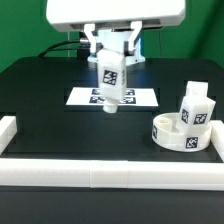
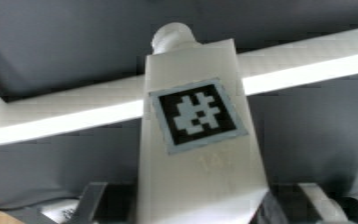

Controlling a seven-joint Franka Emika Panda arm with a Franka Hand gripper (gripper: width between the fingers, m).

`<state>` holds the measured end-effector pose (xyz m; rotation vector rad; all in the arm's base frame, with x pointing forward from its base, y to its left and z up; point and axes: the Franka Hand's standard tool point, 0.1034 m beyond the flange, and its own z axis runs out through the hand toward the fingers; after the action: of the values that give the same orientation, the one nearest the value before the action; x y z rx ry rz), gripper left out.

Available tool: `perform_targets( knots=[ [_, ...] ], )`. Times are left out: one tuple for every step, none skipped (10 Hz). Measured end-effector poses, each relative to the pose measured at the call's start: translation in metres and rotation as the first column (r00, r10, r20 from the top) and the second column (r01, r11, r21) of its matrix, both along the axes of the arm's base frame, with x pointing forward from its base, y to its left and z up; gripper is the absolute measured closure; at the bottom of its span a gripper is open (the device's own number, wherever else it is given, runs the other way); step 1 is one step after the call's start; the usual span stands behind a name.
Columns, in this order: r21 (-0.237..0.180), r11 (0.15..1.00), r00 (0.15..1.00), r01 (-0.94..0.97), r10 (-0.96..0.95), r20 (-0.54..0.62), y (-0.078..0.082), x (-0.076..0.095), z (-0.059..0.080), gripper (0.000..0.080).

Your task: Assemble stool

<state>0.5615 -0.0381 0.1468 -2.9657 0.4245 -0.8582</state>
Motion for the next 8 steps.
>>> perform_targets(
  knots=[
    [0.029,1.000,1.000,0.005,-0.005,0.006,0.015,-0.002,-0.001,0.0475],
    [0.046,0.999,1.000,0.001,-0.002,0.008,0.029,-0.001,0.000,0.0475],
    [0.046,0.999,1.000,0.003,-0.004,0.009,0.027,0.000,0.000,0.0475],
    [0.044,0.999,1.000,0.001,-0.002,0.007,0.026,-0.001,-0.001,0.0475],
    [0.043,0.999,1.000,0.000,0.000,0.006,0.027,-0.001,-0.001,0.0475],
    [0.043,0.999,1.000,-0.001,0.001,0.006,0.027,-0.001,-0.001,0.0475],
    [0.054,0.998,1.000,0.017,-0.018,0.012,0.029,-0.002,-0.001,0.0475],
    [0.079,0.996,0.999,0.036,-0.037,0.016,0.042,-0.010,-0.005,0.0475]
  ],
)
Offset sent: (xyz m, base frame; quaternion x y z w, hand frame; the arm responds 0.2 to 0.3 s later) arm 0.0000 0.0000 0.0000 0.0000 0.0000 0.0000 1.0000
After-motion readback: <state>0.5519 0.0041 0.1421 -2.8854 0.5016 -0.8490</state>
